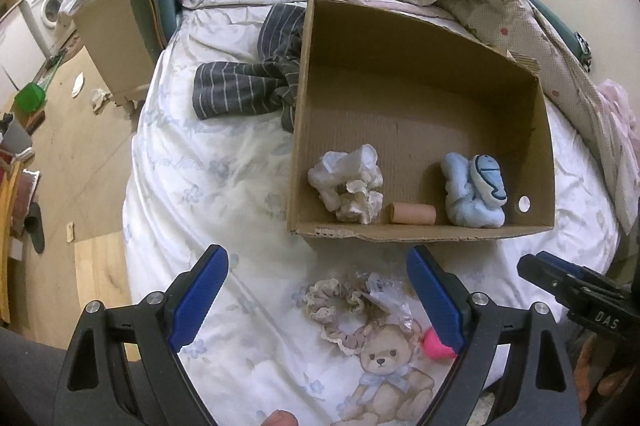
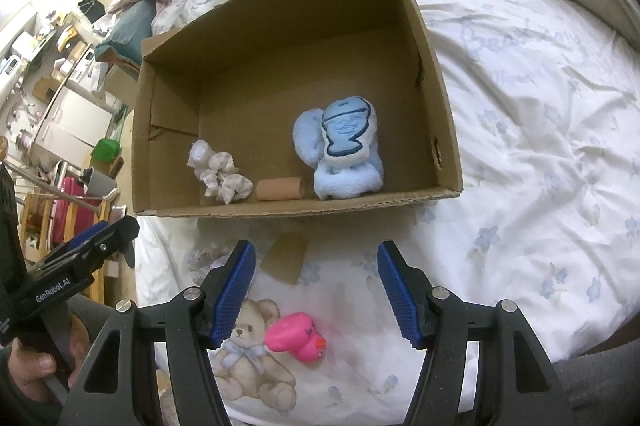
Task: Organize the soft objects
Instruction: 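Move the right tool down to the pink rubber toy and close on it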
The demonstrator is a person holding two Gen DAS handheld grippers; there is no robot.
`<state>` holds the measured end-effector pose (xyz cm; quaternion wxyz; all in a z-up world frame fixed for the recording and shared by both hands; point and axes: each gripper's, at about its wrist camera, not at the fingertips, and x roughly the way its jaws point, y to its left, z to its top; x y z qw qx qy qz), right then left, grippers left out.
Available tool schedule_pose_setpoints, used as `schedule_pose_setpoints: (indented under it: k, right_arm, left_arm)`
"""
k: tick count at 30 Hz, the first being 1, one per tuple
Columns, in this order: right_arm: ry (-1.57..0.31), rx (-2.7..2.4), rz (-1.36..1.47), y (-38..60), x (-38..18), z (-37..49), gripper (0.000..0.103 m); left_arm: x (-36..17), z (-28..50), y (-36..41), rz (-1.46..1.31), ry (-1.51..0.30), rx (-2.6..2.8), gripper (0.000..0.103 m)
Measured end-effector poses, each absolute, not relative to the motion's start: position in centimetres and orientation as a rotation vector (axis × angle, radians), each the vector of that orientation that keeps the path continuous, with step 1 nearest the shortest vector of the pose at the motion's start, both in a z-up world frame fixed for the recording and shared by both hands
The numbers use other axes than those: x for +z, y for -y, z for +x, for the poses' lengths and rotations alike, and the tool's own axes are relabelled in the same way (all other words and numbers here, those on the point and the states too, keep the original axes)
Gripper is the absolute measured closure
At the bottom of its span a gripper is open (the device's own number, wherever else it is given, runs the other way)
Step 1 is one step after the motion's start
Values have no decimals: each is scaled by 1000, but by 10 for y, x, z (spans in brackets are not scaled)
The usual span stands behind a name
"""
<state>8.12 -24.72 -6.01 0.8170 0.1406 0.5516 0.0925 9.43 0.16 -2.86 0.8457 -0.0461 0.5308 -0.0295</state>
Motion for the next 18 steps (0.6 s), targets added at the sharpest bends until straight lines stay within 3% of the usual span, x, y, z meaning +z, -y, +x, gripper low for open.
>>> schedule_pose_setpoints:
  k: [18]
  right_arm:
    - [-1164, 181, 300, 248, -57, 70, 36]
  left_arm:
    - [-30, 82, -6, -69, -1119, -16, 13]
